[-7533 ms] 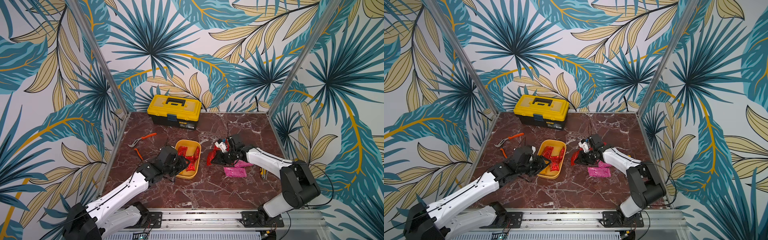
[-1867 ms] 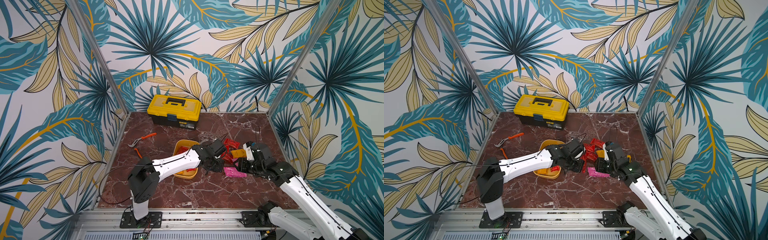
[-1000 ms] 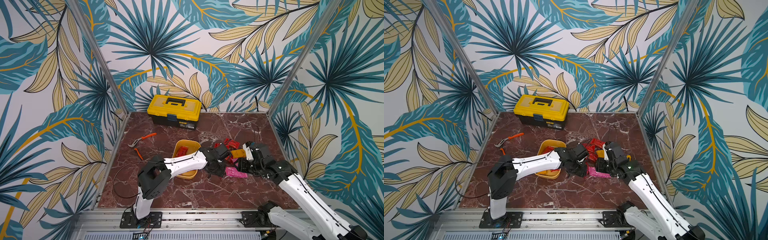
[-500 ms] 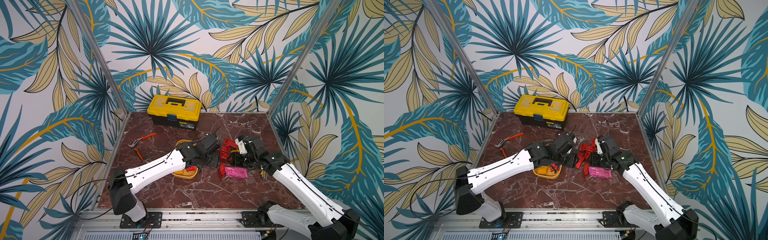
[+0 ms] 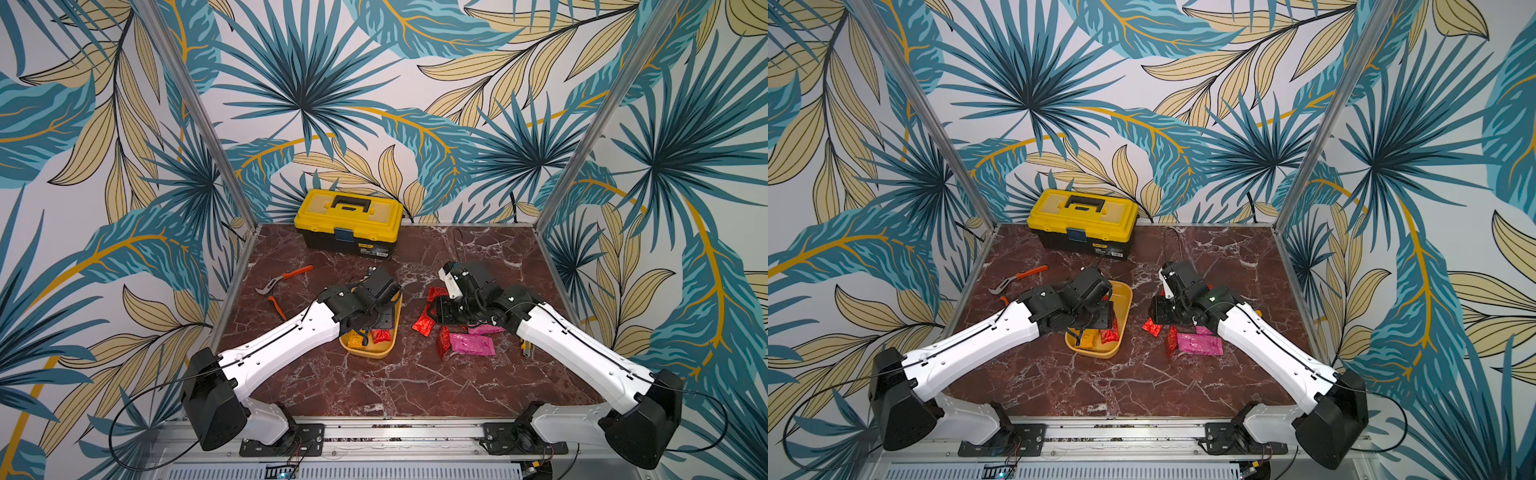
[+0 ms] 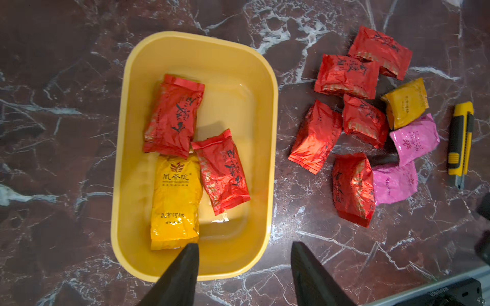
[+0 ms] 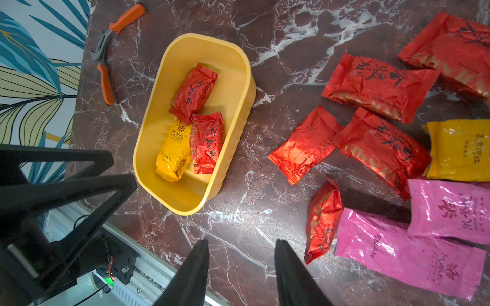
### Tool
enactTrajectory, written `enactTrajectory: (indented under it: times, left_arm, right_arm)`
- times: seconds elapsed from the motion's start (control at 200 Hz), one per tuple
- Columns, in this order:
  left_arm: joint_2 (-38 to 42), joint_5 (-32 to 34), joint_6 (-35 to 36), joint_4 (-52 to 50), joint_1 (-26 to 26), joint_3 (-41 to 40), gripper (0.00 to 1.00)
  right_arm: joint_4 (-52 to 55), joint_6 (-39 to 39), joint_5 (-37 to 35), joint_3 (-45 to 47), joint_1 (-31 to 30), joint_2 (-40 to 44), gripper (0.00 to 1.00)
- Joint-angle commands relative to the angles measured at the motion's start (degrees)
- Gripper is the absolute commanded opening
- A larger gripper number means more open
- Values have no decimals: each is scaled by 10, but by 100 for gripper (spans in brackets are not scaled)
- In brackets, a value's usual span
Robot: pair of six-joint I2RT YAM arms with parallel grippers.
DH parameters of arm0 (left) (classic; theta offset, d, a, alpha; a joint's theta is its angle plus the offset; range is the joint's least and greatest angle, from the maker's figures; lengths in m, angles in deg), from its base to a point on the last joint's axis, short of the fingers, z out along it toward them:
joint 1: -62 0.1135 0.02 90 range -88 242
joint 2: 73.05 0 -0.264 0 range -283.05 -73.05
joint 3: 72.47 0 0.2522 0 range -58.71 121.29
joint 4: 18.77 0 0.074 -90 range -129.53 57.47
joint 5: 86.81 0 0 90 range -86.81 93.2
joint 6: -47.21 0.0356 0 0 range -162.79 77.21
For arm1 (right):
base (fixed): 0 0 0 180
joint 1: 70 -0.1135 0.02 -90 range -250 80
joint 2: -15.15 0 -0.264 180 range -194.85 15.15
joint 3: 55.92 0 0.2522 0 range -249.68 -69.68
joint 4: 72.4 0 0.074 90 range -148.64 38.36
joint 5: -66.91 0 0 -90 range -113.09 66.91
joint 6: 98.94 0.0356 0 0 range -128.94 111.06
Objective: Take the tea bags out of the storage box
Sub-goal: Place the tea bag at the center of the board, then pick up the tea bag from the storage box.
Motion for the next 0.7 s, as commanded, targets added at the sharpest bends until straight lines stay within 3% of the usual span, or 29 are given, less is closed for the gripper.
enactTrajectory:
  times: [0.0,0.195,0.431,0.696]
  left_arm:
    - [-20,2,9,1,24,-18,61]
    - [-96,1,32,1,40,7,60]
    - [-167,-10,38,15,54,36,43]
    - [-195,-14,13,32,64,46,28]
  right_arm:
    - [-9,5,-9,-12,-8,-10,46]
    - [-9,0,-13,-16,-13,-14,47]
    - [-8,-4,-18,8,-13,-4,47]
    - [-8,-5,-20,28,-14,5,46]
